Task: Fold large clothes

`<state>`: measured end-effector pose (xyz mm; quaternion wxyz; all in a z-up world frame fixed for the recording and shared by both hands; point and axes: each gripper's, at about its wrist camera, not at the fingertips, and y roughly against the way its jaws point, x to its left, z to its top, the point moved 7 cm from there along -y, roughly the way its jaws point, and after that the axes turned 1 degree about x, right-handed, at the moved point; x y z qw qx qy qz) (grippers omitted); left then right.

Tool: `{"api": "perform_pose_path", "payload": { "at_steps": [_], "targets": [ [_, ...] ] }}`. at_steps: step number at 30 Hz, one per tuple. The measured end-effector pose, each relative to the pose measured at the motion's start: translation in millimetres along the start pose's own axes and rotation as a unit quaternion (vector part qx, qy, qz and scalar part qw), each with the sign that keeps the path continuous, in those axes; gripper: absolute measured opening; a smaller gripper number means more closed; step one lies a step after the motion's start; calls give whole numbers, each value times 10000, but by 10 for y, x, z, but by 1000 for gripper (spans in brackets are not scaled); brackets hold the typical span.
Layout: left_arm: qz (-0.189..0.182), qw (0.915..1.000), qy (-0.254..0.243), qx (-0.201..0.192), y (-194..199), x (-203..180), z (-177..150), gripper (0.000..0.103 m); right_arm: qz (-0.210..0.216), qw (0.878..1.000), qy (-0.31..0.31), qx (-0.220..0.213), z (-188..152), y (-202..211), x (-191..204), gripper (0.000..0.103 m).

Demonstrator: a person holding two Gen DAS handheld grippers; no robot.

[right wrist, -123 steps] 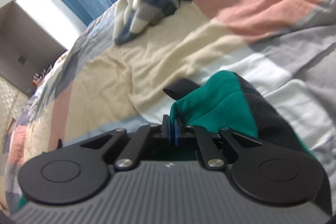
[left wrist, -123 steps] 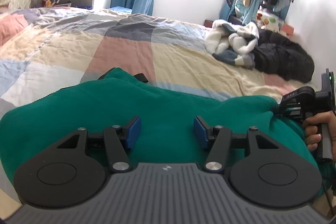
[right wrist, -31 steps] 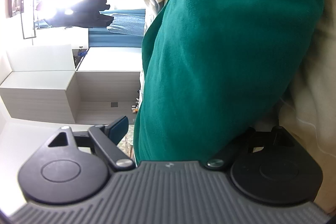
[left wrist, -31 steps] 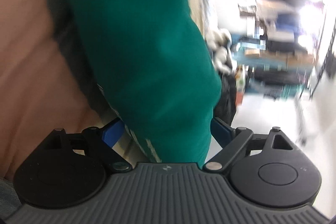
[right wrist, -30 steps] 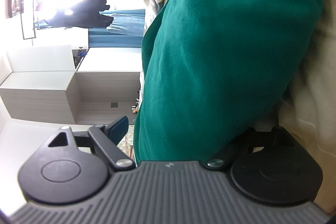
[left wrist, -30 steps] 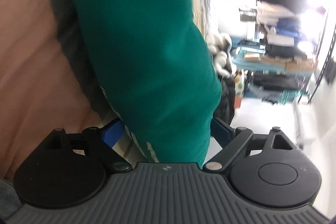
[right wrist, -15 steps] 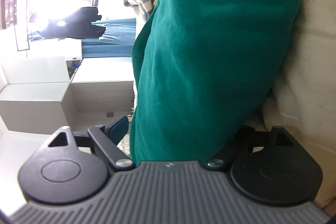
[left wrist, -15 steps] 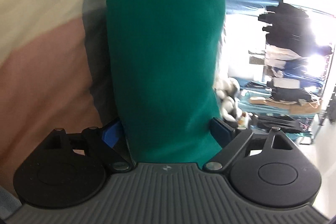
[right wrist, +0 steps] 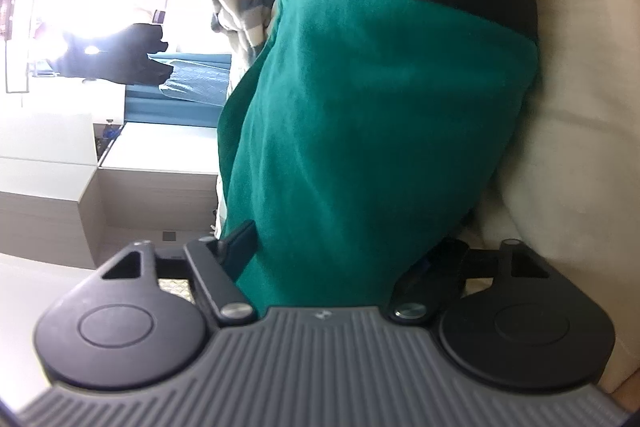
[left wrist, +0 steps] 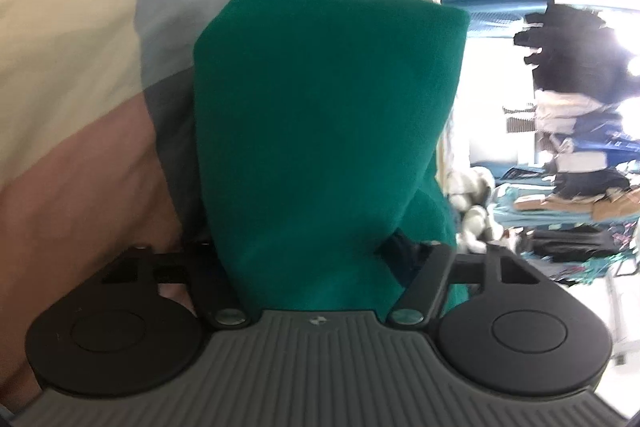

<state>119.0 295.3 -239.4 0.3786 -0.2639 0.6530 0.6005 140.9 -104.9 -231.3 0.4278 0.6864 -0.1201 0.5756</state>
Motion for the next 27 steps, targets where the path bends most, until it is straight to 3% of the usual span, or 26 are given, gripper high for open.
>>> {"api": "perform_pose_path", "payload": {
  "at_steps": [5,8,13,18,27],
  "targets": [
    [328,9971,-641,-253,30,-142,-2,39,-92,9989,454,-121,-7,50,121,55],
    [405,9893,-1312,-502,122,-335,-46,28,-78,9977,647,-198,-14,110,189,45],
    [264,9771,-1949,-812,306,-611,-98,21,395,9960,736,-301,-12,238,378,35],
    [127,9654,-2419,-964,592,-809,-149,18,516,9944,881,-284,-54,408,513,32],
    [-81,9570,-2827,-646,1458,-878,-387,17,357,9949,919,-225,-262,937,654,32]
  ]
}}
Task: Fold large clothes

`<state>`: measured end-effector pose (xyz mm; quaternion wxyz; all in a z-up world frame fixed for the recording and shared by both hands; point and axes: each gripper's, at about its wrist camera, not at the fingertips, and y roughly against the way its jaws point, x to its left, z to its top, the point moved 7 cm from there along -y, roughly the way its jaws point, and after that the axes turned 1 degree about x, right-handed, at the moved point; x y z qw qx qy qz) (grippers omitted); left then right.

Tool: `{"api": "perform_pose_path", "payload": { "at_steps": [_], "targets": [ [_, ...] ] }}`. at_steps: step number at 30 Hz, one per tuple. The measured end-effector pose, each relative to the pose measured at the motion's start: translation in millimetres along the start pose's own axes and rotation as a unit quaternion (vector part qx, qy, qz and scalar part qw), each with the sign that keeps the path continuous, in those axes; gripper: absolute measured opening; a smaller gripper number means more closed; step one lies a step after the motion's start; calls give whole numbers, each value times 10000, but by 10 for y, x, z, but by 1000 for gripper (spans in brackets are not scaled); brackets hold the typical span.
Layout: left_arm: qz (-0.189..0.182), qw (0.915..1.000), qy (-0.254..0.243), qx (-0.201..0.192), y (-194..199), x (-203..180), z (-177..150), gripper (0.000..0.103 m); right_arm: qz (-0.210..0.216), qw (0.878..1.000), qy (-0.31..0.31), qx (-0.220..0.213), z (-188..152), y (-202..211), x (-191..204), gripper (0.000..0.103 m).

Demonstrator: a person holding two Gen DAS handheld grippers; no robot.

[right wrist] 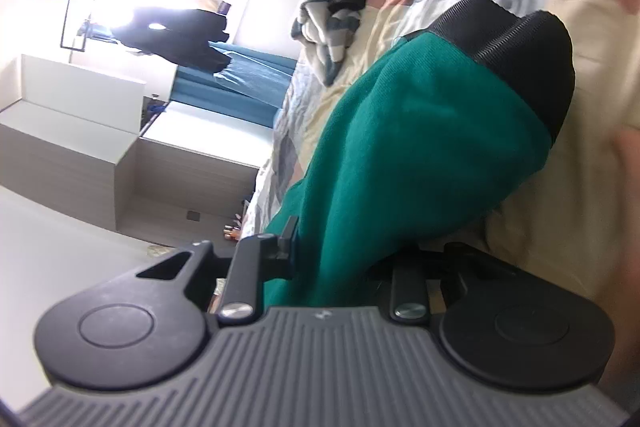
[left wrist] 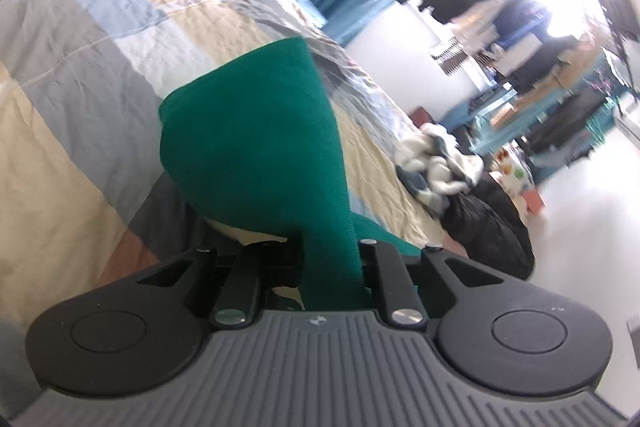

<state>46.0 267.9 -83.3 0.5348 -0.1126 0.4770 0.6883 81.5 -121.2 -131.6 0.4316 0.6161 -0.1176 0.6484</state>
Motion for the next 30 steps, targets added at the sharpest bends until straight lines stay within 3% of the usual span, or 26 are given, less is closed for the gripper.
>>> {"api": "perform_pose_path", "payload": {
  "at_steps": [6,11,19,24,30],
  "targets": [
    [-178,9998,-1,0,544,64,-112,17,-81,9997,223,81,-125,317,149,32],
    [-121,9997,189,111,537,178,-165,17,-200,9994,249,129,-181,322,105,32],
    [-36,9998,171,51,189,58,69,20,-214,9998,43,-28,-66,182,144,34],
    [-26,9992,402,57,-116,37,243,23,-133,9999,-42,51,121,-66,254,41],
    [112,9994,306,77,-535,-31,438,28,-53,9993,-318,180,345,-464,243,50]
  ]
}}
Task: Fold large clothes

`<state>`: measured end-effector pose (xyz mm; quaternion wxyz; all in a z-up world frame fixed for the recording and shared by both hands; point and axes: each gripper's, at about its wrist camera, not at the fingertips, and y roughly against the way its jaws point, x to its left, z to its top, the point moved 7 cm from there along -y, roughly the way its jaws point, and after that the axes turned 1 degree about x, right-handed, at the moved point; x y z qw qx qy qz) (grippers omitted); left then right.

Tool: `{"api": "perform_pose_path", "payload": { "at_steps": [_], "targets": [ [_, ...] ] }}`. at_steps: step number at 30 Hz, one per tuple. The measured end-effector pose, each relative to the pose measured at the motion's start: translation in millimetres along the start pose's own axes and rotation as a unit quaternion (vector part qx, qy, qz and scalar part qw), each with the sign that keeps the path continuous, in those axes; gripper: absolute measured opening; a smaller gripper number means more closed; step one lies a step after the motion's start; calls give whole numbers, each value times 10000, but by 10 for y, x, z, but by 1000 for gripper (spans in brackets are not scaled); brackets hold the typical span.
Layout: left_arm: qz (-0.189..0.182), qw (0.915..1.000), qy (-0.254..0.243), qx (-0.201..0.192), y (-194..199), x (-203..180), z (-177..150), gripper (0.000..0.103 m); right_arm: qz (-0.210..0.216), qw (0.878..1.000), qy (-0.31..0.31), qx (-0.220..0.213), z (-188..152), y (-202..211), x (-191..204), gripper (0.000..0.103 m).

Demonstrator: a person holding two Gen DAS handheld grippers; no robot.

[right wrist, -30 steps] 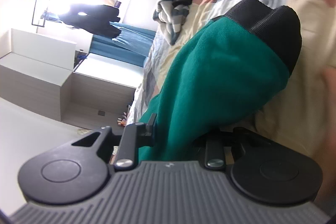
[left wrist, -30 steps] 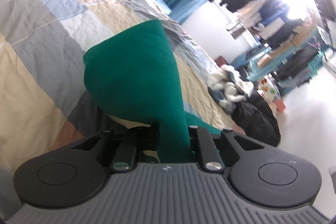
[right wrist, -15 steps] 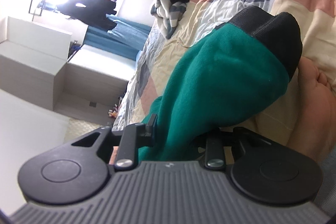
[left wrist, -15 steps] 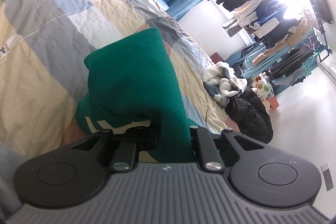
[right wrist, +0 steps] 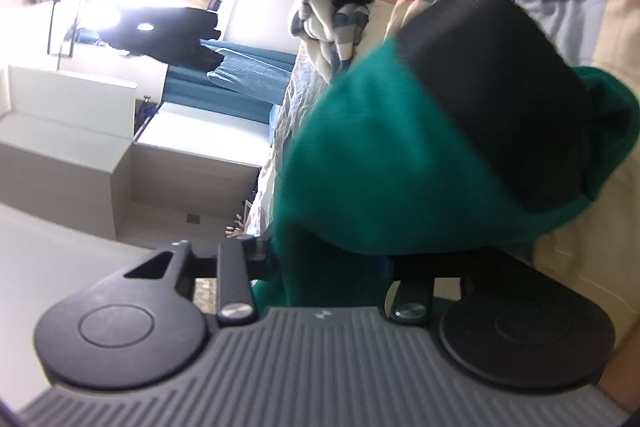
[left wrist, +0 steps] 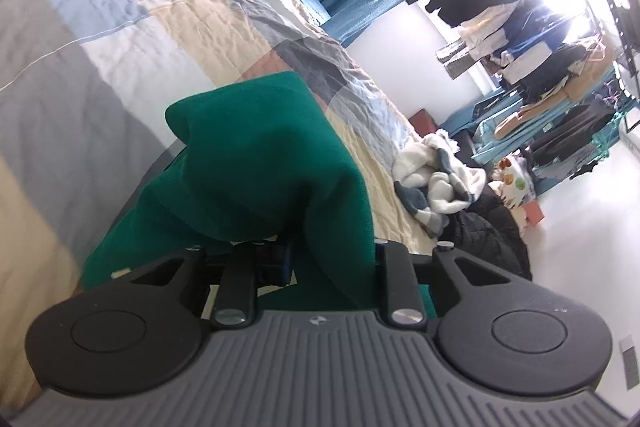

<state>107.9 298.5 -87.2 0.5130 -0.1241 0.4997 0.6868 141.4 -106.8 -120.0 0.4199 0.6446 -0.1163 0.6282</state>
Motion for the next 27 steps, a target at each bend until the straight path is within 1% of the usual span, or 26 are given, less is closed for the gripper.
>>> {"api": "perform_pose_path", "payload": {
  "at_steps": [2,4,8,10,15,21,24,27],
  "targets": [
    [59,10000,-24,39,-159,-13,76,29,4,9998,-159,69,96,-149,-24,50],
    [113,9998,-169,38,-335,-35,153,29,9,9997,-215,107,192,-300,-20,50],
    [297,9989,-343,96,-727,-30,263,29,6,9997,-169,190,362,-611,7,50],
    [372,9986,-342,163,-950,20,315,29,-29,9996,-140,256,450,-788,-9,49],
    [447,9978,-443,224,-1391,152,376,29,-89,9994,-1,320,649,-1180,-63,48],
    [490,9973,-508,211,-1710,257,398,29,-79,9985,427,322,756,-1531,-172,47],
    [600,9958,-655,236,-1797,231,396,29,-105,9971,656,365,767,-1607,-188,46],
    [565,9961,-621,263,-1816,237,411,29,-167,9953,881,357,733,-1618,-153,46]
  ]
}}
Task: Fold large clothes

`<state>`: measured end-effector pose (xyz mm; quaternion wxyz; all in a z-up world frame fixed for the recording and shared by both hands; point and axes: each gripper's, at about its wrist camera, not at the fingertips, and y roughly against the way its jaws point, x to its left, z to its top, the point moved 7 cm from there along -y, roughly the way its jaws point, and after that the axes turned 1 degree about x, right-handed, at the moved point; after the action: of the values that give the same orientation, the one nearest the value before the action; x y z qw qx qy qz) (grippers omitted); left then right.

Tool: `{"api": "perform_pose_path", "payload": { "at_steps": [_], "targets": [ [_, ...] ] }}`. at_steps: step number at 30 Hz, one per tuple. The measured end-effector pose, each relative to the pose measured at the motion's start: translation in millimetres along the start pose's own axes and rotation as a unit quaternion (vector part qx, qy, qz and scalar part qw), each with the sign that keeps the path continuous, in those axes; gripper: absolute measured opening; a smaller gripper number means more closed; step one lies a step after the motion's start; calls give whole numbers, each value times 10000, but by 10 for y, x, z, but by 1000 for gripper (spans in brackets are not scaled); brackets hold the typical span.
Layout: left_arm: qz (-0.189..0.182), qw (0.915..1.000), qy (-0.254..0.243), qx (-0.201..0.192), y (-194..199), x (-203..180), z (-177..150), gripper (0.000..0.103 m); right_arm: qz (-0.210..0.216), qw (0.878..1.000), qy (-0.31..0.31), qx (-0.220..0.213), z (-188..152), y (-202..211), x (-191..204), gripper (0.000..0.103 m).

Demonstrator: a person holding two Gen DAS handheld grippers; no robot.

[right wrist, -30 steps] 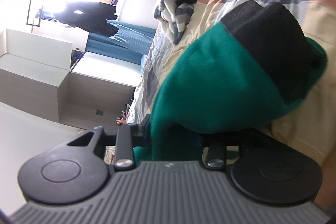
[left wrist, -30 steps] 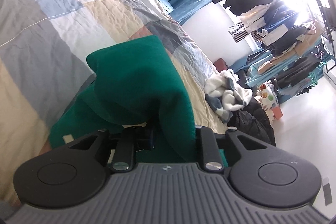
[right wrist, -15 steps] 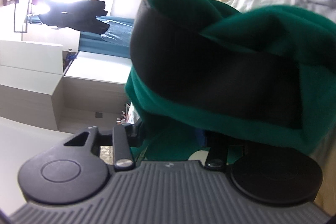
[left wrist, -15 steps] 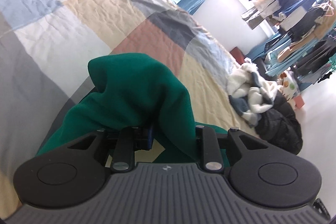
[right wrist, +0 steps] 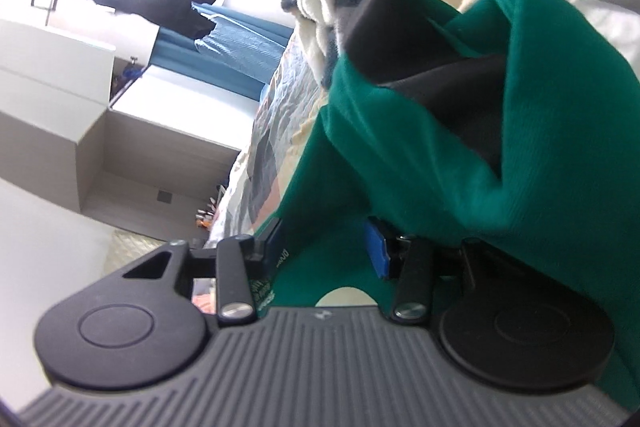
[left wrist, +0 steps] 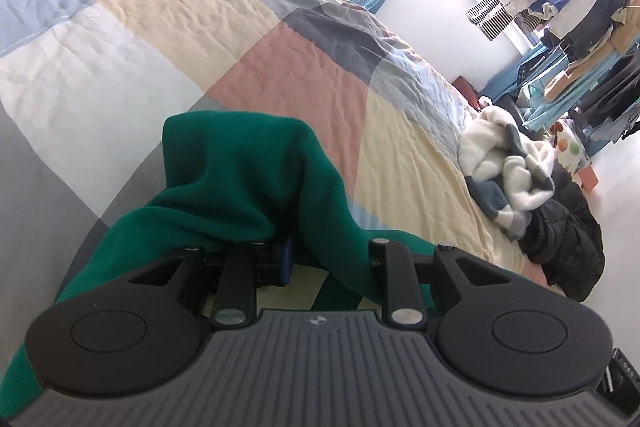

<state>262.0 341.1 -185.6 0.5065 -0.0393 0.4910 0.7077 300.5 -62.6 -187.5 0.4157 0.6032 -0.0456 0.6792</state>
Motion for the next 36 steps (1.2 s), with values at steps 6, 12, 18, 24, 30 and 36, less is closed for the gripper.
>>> {"api": "perform_pose_path", "payload": {
  "at_steps": [6,12,18,24,30,36],
  "targets": [
    [-58,10000,-64,39,62,-33,1,29,-126,9995,291,-43,-43,100,134,47],
    [-70,9994,-246,227,152,-83,32,32,-195,9966,755,-262,-71,323,385,51],
    [-58,9982,-453,390,358,-131,46,35,-403,9781,1995,-426,-241,552,659,52],
    [-287,9975,-7,638,475,-16,51,41,-473,9704,2355,-259,-359,503,654,52],
    [-389,9959,201,793,569,34,56,43,-534,9696,2388,-58,-413,338,622,52],
    [-400,9921,319,1147,615,73,114,50,-688,9619,2646,-52,-480,296,648,52]
  ]
}}
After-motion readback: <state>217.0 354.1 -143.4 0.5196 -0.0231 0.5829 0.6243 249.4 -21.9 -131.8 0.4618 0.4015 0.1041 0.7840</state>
